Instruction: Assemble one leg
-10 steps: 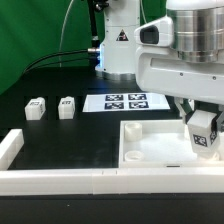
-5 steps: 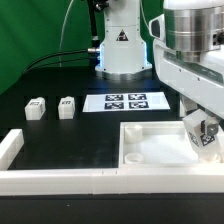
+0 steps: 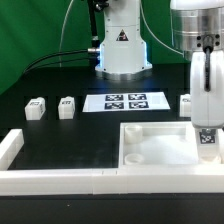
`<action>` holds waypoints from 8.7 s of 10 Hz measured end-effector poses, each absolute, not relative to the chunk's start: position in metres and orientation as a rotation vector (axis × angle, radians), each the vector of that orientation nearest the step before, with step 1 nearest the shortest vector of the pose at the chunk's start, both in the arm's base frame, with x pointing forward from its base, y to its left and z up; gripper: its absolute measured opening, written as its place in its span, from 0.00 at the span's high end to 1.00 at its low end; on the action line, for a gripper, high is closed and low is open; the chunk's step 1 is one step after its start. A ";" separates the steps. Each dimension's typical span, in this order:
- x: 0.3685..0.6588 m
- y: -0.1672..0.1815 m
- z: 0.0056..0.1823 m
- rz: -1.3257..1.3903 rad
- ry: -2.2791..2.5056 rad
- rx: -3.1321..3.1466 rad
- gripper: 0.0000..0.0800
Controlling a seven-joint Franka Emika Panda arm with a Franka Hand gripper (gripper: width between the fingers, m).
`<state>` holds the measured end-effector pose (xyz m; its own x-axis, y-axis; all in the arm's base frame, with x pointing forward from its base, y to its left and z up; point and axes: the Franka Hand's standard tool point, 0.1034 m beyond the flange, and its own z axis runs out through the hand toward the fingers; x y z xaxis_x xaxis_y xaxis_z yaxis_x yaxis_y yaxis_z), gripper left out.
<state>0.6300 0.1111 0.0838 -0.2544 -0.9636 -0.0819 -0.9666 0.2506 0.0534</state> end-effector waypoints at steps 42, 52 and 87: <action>0.637 0.104 0.080 0.049 0.378 -3.023 0.63; 0.632 0.105 0.080 0.025 1.319 -2.749 0.63; 0.624 0.116 0.075 0.009 0.458 -3.008 0.64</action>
Offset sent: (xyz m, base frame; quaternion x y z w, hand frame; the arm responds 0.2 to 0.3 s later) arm 0.0000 0.0000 0.0000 0.0000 0.0000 0.0000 1.0000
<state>0.6245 0.1157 0.0750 0.9547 -0.2968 -0.0205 -0.2974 -0.9499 -0.0962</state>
